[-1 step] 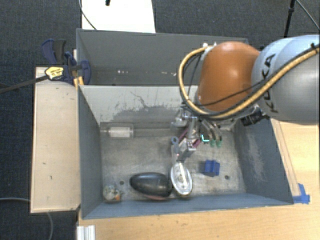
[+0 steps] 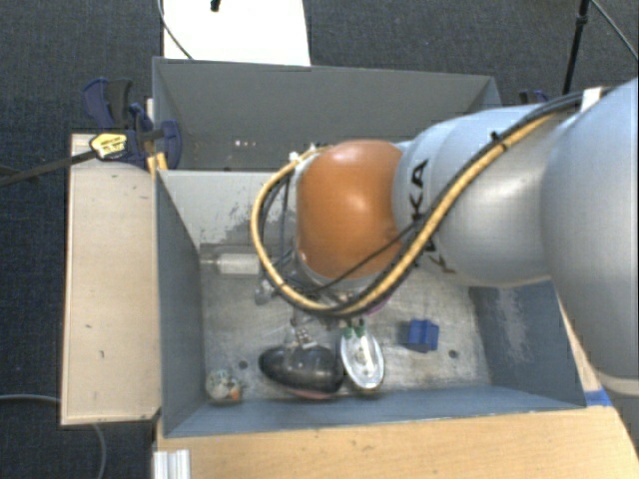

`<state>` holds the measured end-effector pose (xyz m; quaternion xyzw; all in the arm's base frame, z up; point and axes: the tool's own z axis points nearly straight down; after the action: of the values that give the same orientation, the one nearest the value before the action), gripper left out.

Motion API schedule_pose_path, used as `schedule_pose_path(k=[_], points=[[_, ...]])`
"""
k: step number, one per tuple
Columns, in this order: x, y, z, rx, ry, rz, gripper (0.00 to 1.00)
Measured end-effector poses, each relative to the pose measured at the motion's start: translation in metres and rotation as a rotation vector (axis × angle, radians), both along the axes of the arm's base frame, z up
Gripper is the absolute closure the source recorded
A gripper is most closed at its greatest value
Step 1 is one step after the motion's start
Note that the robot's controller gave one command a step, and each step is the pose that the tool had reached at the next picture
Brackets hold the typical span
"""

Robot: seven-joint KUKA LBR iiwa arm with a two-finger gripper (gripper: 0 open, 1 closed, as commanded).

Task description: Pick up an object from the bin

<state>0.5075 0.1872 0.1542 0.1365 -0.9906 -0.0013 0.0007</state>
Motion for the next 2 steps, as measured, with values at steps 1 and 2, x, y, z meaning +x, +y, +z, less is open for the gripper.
schedule_pose_path(k=[1,2], points=[[0.003,-0.034,-0.048,0.003,-0.010,-0.180,0.00],[-0.013,-0.093,-0.054,-0.004,0.000,-0.072,0.00]])
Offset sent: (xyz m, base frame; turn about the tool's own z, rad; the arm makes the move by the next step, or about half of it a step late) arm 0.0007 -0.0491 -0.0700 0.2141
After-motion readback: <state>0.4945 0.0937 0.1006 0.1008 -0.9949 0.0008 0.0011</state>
